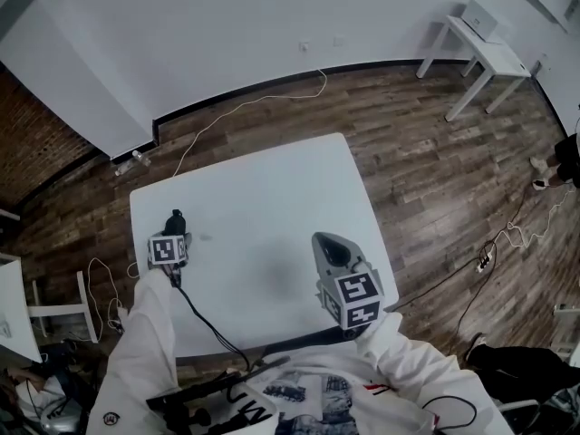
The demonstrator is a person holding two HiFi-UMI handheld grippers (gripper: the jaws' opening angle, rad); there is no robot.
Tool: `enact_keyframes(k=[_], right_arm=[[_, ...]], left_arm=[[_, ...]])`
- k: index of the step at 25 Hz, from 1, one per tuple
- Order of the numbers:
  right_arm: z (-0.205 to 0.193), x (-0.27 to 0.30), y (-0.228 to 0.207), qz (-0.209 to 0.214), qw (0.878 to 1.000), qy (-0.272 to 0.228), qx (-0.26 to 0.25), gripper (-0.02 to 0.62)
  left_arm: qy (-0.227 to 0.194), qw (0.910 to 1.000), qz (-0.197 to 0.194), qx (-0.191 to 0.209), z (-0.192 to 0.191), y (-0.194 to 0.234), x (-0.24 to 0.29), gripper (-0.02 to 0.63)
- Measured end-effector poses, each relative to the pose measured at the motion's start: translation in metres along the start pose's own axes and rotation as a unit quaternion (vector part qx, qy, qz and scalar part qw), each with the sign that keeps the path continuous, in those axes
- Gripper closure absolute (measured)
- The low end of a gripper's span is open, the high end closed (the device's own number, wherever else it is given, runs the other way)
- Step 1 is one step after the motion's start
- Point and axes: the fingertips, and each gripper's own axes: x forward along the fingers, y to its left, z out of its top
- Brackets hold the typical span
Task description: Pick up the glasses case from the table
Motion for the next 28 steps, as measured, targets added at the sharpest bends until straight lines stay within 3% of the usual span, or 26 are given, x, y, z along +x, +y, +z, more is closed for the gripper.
enact_keyframes(k=[4,9,17,21,28], right_arm=[[0.003,0.0,0.007,0.011,1.0,-0.003,0.001,0.589],[0.007,-0.001,0.018,0.024,1.0,-0.01,0.004,0.589],[0.021,-0.004,0.033,0.045,0.998,-0.033,0.0,0.589],[0.029,-0.009,0.04,0.053,0.998,-0.042,-0.005,0.589],[0.031,-0.022,0.044,0.059,0.997,-0.048,-0.01,0.589]], left_arm=[[-0.064,0.9979,0.0,-0.011,0.027,-0.008,-0.044,0.229],[-0.138,0.9899,-0.025,-0.019,0.064,-0.042,-0.14,0.236],[-0.271,0.9617,-0.023,-0.029,0.086,-0.101,-0.276,0.238],[-0.303,0.9509,-0.014,-0.06,0.078,-0.111,-0.308,0.239],[-0.327,0.9429,0.0,-0.062,0.071,-0.126,-0.328,0.239]])
